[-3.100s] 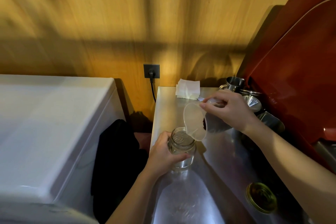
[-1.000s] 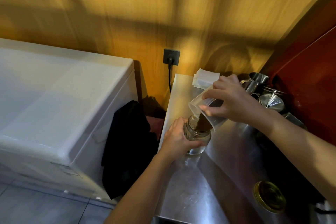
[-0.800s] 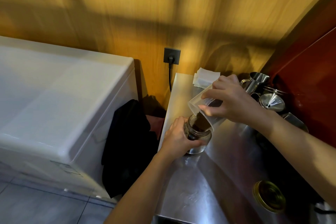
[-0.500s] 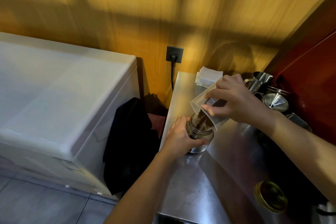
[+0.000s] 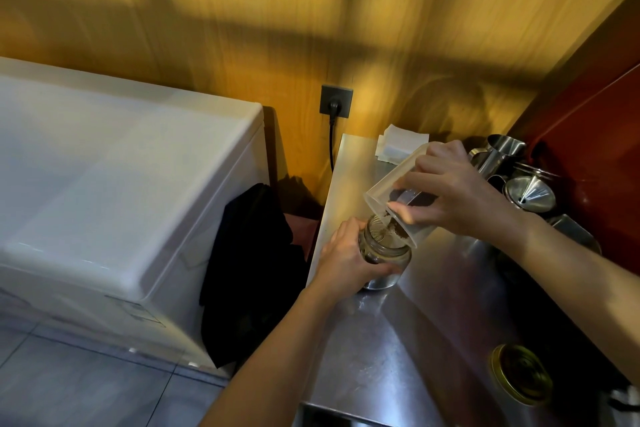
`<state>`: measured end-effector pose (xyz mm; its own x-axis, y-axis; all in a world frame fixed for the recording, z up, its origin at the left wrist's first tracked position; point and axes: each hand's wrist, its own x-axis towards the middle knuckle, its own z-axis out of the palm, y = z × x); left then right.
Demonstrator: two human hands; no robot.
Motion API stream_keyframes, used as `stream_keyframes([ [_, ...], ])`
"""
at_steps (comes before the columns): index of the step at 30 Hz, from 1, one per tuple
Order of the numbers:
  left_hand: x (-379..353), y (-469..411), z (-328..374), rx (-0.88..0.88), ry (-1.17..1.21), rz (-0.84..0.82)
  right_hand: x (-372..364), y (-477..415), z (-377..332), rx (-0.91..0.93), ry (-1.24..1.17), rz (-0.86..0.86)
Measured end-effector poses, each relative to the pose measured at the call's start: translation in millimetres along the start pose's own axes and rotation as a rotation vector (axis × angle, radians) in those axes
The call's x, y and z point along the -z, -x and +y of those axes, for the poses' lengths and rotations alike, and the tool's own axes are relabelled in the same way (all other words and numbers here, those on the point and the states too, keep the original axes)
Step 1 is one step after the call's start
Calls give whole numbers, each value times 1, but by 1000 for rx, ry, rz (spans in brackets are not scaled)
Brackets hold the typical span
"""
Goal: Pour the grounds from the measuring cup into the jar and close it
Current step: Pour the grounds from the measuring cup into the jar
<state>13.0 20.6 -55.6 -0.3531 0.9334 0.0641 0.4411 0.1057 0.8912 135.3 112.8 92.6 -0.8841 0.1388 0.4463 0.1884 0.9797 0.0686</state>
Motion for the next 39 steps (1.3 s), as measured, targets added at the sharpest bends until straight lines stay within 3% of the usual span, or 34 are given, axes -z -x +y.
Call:
stream_keyframes([
  [39,2,-3,-3,-3,-41,-36,-8,2,4,39,3,97],
])
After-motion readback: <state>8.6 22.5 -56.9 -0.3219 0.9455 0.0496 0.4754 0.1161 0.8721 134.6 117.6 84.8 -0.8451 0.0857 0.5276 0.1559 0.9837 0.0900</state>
